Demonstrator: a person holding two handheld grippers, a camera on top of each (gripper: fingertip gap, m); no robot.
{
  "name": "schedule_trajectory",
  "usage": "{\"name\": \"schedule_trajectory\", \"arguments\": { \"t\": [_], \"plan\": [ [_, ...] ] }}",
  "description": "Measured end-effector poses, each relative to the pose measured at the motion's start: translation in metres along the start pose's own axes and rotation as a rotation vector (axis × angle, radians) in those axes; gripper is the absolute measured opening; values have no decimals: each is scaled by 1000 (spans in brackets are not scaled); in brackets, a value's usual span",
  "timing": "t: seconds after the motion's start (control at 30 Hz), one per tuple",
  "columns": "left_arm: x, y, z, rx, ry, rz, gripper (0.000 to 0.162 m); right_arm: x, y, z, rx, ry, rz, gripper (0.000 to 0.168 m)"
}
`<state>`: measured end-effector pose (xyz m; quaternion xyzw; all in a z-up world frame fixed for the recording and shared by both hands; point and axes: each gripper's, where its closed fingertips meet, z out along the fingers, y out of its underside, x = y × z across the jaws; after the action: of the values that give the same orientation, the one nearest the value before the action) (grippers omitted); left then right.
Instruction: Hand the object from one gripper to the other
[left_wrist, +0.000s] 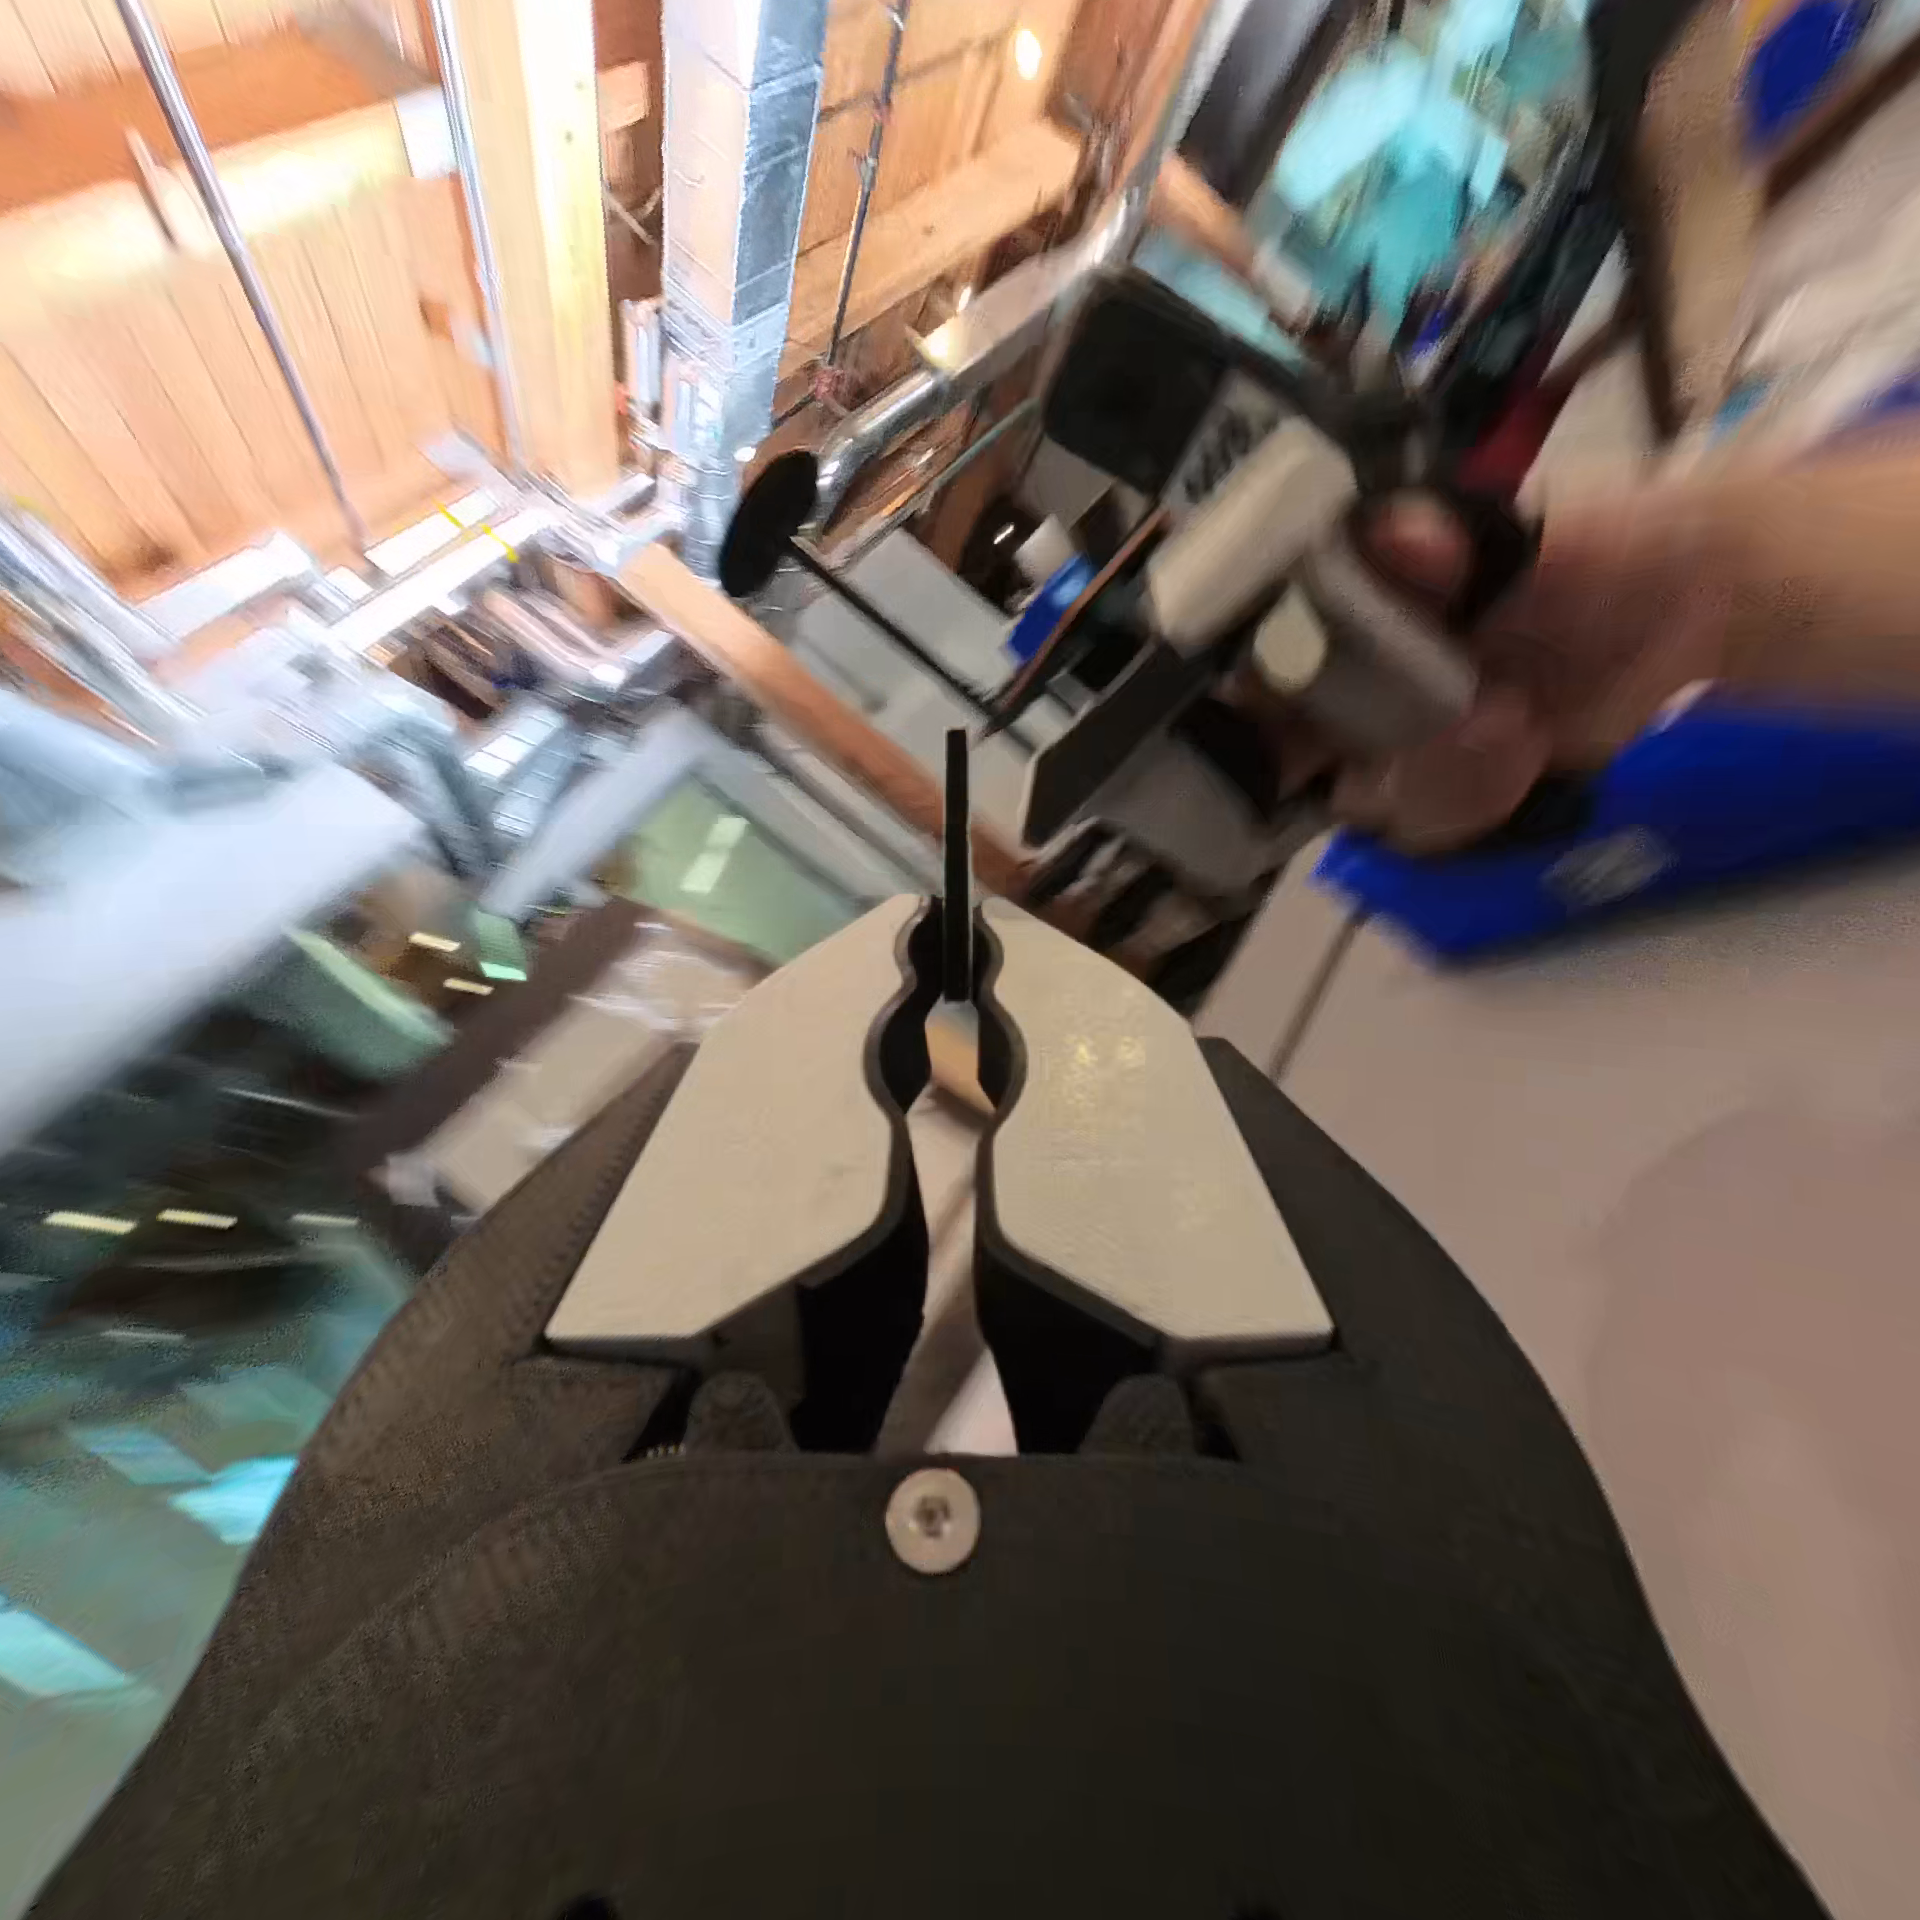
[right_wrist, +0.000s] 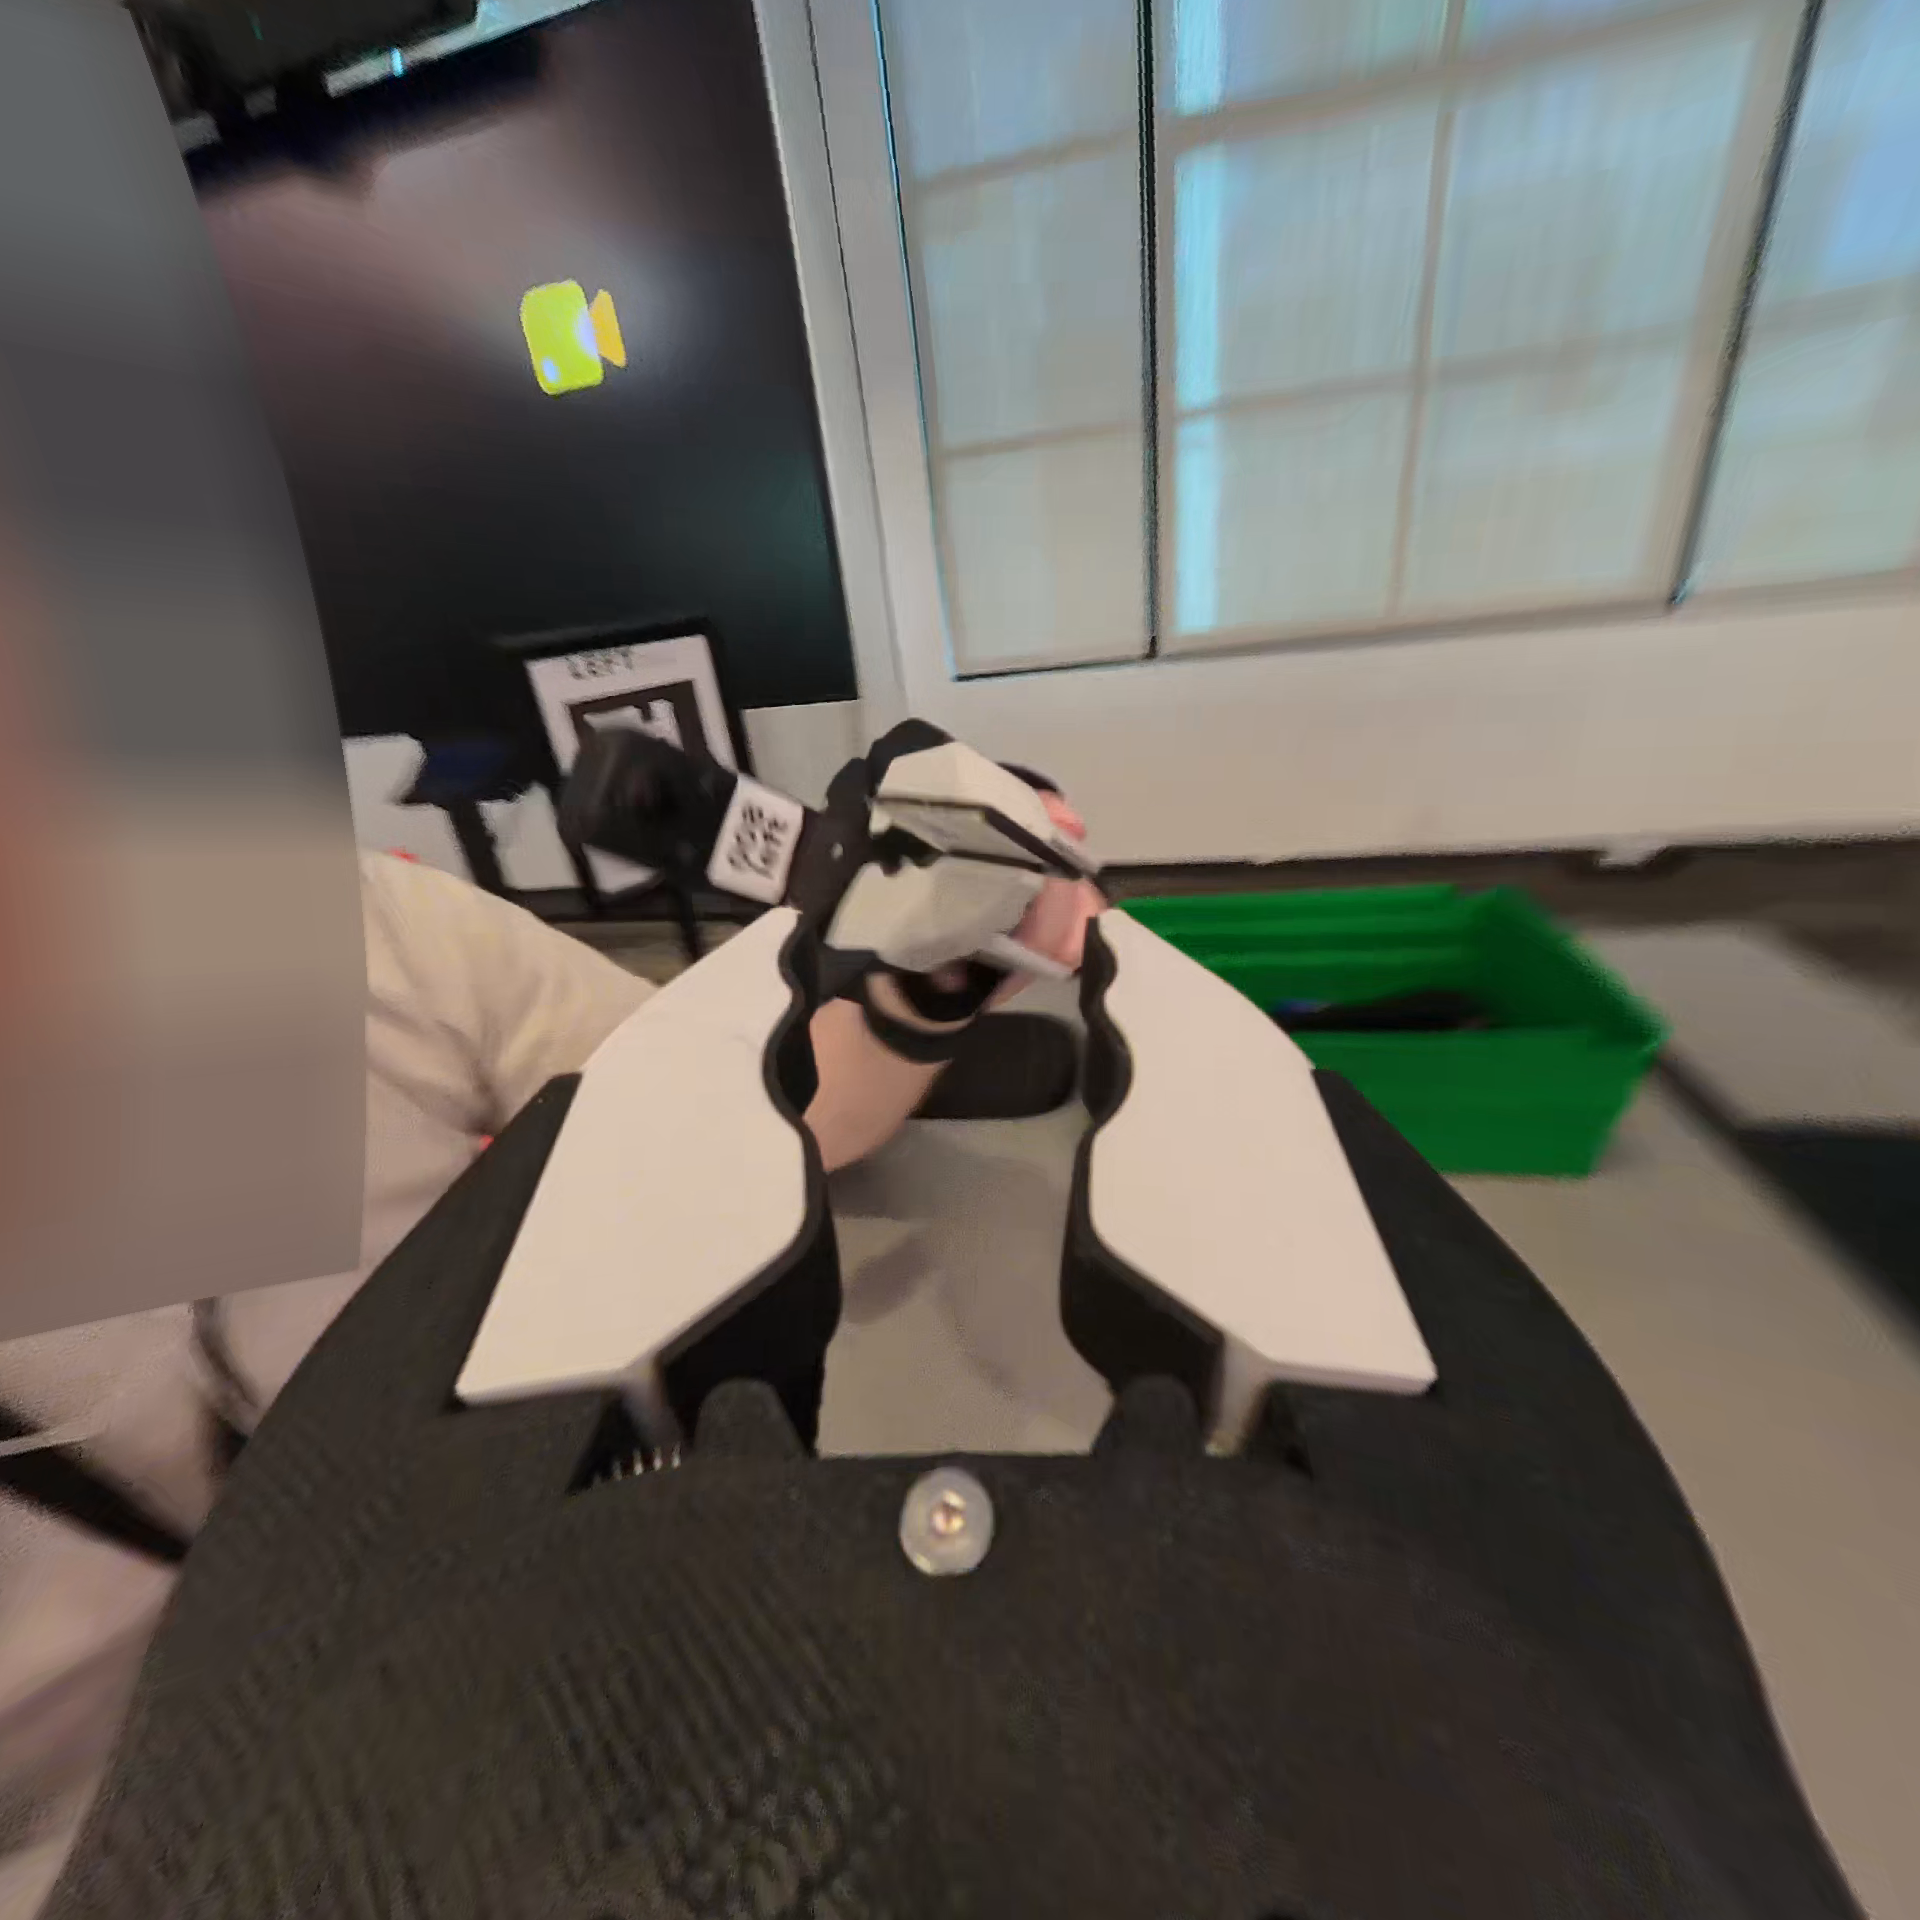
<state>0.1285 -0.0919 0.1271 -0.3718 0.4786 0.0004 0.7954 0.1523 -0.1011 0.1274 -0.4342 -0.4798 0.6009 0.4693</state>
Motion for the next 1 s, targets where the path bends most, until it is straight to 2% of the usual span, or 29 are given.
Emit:
{"name": "schedule_trajectory", "arguments": {
  "t": [0.03,0.13,0.17,0.23,0.37,0.5,0.53,0.57,0.63,0.7,0.77,0.8,0.87,0.93,1.0],
  "plan": [
    [3,-9,1,46,63,-193,3,-2,-2,2,30,8,-95,49],
    [13,-35,0,190,291,-697,3,-15,-11,8,155,-14,-253,46],
    [18,-38,0,203,362,-811,3,-17,-15,9,196,-23,-259,44],
    [17,-38,2,222,397,-955,3,-18,-21,8,262,-47,-209,40],
    [22,-30,8,185,426,-1070,3,-10,-28,7,314,-45,-71,40],
    [25,-26,10,167,442,-1129,3,-1,-17,17,217,15,-44,38],
    [24,-24,11,163,437,-1135,3,-1,-14,18,190,14,-39,30],
    [24,-20,13,141,416,-1129,4,0,-12,19,166,8,-27,6],
    [24,-18,12,145,392,-1018,8,4,-12,18,154,6,101,4],
    [25,-13,10,94,352,-821,39,12,-16,13,166,-6,322,4],
    [25,-7,8,20,310,-606,54,20,-17,6,183,-19,515,4],
    [21,-5,7,4,263,-493,57,26,-14,3,175,-2,590,3],
    [10,-2,3,-8,114,-201,52,34,-4,-1,130,23,708,3],
    [8,-3,-1,-8,3,107,40,39,4,-4,104,41,785,3],
    [22,-1,-2,-20,-39,422,22,47,11,-6,99,71,837,3]
  ]
}}
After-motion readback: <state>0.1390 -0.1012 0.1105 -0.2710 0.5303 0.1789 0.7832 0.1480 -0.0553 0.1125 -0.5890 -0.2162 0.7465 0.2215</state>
